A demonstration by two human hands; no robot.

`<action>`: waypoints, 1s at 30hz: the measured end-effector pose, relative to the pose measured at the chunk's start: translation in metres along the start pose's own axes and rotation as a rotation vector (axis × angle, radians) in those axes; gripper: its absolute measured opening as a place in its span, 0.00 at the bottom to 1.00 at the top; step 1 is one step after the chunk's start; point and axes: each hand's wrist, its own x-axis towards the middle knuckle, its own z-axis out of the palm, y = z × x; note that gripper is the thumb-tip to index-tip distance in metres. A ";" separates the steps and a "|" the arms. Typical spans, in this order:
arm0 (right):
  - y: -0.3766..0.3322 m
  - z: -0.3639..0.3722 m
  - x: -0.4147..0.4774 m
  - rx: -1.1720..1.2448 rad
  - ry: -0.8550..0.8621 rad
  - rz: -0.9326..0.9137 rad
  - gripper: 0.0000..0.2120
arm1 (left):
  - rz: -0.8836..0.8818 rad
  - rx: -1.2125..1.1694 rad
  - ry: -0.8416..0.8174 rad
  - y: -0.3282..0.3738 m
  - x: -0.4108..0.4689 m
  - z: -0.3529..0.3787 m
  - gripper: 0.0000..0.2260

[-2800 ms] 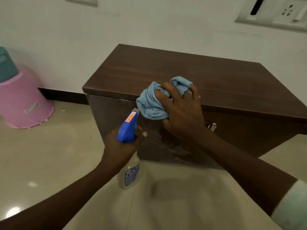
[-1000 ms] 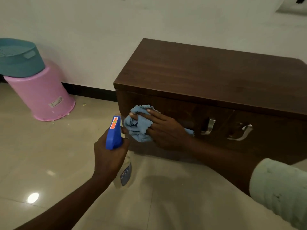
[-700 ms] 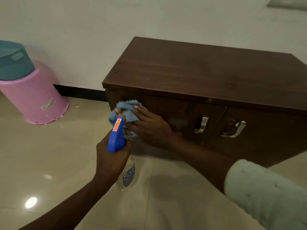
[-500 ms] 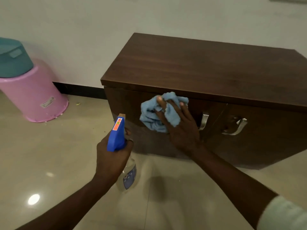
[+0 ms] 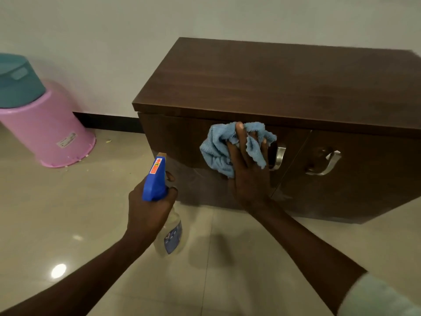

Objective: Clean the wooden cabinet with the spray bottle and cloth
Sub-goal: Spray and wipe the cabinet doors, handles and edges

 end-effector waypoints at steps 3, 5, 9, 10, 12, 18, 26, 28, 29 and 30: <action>0.011 0.014 -0.011 -0.113 -0.101 -0.201 0.32 | -0.039 -0.043 0.008 0.001 0.002 -0.003 0.08; 0.008 0.018 -0.010 -0.089 -0.171 -0.279 0.29 | -0.060 -0.057 0.022 0.002 0.002 -0.006 0.09; -0.028 0.033 0.028 0.035 -0.125 -0.351 0.22 | -0.043 -0.062 -0.002 0.006 0.001 -0.005 0.14; -0.037 0.039 0.036 0.030 -0.113 -0.376 0.22 | -0.049 -0.063 -0.008 0.007 0.000 -0.004 0.14; -0.052 0.052 0.040 -0.006 -0.137 -0.431 0.21 | -0.062 -0.070 -0.016 0.006 -0.002 -0.003 0.14; -0.052 0.096 -0.013 -0.039 -0.489 -0.623 0.22 | -0.068 -0.072 -0.037 -0.007 -0.002 -0.003 0.12; 0.050 0.044 -0.080 -0.229 -0.721 -0.718 0.20 | -0.110 -0.058 -0.046 -0.019 0.003 -0.016 0.09; 0.057 0.038 -0.075 -0.182 -0.624 -0.628 0.19 | -0.103 -0.065 -0.058 -0.023 0.008 -0.016 0.08; 0.054 0.037 -0.069 -0.130 -0.571 -0.550 0.20 | -0.106 -0.068 -0.060 -0.025 0.009 -0.014 0.09; 0.046 0.039 -0.061 -0.083 -0.511 -0.467 0.20 | -0.110 -0.071 -0.062 -0.026 0.010 -0.012 0.10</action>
